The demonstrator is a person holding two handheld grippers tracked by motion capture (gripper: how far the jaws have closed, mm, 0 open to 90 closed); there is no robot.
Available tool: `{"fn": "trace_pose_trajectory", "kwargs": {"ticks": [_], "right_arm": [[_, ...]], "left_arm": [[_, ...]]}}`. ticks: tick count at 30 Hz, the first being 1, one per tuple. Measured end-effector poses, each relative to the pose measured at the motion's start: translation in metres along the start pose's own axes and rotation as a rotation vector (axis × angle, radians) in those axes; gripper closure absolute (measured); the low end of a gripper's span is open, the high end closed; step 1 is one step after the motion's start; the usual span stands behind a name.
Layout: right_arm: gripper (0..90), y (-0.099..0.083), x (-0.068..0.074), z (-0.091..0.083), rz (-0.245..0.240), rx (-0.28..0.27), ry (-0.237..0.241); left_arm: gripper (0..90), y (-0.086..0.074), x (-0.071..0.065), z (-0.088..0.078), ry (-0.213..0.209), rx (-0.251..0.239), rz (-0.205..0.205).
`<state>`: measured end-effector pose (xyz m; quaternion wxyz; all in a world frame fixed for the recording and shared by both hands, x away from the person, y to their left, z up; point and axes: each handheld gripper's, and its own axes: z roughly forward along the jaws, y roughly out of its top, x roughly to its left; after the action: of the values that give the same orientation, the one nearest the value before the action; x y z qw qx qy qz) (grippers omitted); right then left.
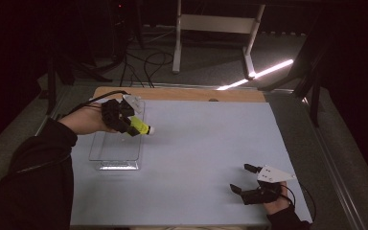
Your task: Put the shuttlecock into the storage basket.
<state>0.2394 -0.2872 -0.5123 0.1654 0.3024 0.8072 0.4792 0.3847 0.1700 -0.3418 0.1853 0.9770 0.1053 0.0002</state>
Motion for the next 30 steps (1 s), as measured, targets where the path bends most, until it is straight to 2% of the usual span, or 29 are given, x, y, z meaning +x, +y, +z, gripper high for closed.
{"fn": "trace_pose_trajectory", "kwargs": {"ticks": [1,2,12,14,19,26,30], "right_arm": [[8.2,0.0,0.0,0.0,0.0,0.0,0.0],[8.2,0.0,0.0,0.0,-0.001,0.0,0.0],[8.2,0.0,0.0,0.001,0.002,-0.001,0.002],[8.2,0.0,0.0,0.002,0.001,0.001,0.001],[8.2,0.0,0.0,0.002,0.002,0.004,0.0],[8.2,0.0,0.001,0.002,0.001,0.008,0.001],[8.2,0.0,0.0,0.002,0.002,0.007,-0.002]], "left_arm": [[89.3,0.0,0.0,0.0,0.0,0.0,0.0],[89.3,-0.01,0.001,-0.004,0.005,-0.003,-0.019],[89.3,-0.043,0.005,-0.016,0.016,-0.002,-0.085],[89.3,-0.049,0.004,-0.017,0.014,0.005,-0.083],[89.3,-0.063,0.003,-0.018,0.011,-0.002,-0.108],[89.3,-0.069,-0.001,-0.015,0.012,-0.014,-0.117],[89.3,-0.07,-0.003,-0.007,-0.016,-0.017,-0.116]]}}
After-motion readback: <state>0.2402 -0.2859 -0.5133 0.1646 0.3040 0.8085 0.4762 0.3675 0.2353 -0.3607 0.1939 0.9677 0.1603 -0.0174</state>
